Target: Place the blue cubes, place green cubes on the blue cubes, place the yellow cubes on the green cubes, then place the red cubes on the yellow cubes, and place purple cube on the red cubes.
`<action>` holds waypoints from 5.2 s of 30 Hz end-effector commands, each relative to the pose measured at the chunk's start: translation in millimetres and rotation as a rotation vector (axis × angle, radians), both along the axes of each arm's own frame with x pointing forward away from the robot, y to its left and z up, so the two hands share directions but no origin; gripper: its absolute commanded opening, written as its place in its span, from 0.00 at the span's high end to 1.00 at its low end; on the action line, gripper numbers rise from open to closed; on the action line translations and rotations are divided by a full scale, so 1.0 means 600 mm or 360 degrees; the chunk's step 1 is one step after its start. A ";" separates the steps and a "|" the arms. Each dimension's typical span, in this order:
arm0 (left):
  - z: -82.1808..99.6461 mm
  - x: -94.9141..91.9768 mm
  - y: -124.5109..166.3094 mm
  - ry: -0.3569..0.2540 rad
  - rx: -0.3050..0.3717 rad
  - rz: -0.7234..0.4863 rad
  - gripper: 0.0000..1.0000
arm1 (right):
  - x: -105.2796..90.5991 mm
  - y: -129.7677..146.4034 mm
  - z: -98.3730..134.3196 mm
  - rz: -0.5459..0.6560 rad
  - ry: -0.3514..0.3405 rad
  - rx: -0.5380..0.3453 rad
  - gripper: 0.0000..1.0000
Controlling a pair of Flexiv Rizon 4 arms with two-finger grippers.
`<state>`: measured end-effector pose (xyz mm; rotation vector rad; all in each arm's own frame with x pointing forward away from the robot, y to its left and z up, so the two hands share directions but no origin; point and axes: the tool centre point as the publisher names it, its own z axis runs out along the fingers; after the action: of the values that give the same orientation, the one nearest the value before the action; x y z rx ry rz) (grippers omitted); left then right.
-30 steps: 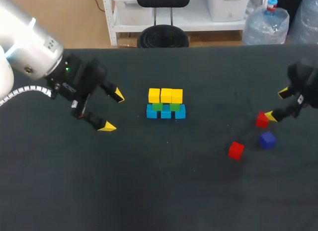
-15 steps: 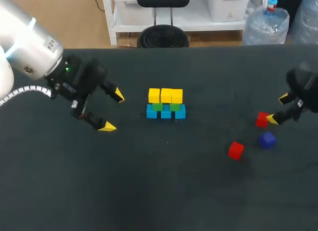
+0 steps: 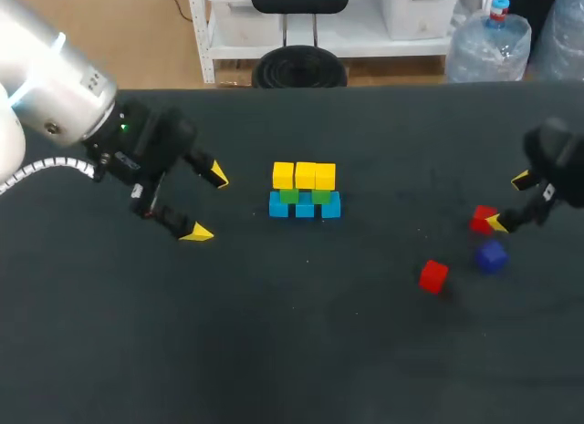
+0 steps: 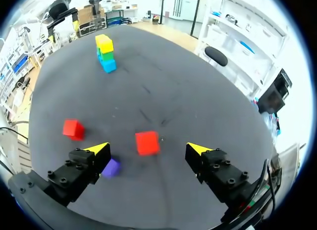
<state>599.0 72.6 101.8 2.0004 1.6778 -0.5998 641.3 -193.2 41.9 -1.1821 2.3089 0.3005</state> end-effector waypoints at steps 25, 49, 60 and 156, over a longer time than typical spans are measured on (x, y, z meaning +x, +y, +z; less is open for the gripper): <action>0.000 0.000 0.001 -0.0001 0.0001 -0.0001 0.00 | -0.123 0.090 0.028 0.0010 0.0050 0.0042 0.00; 0.000 0.000 0.001 -0.0001 0.0001 -0.0001 0.00 | -0.181 0.150 -0.028 0.0116 0.0146 0.0046 0.00; 0.000 0.000 0.001 -0.0001 0.0001 -0.0001 0.00 | -0.185 0.164 -0.051 0.0155 0.0173 0.0018 0.11; 0.000 0.000 0.001 -0.0001 0.0001 -0.0001 0.00 | -0.072 0.161 0.088 0.0871 0.0168 0.0005 1.00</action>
<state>599.1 72.6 101.8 2.0003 1.6778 -0.5999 589.4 -95.2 84.4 -1.6783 2.0058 0.3224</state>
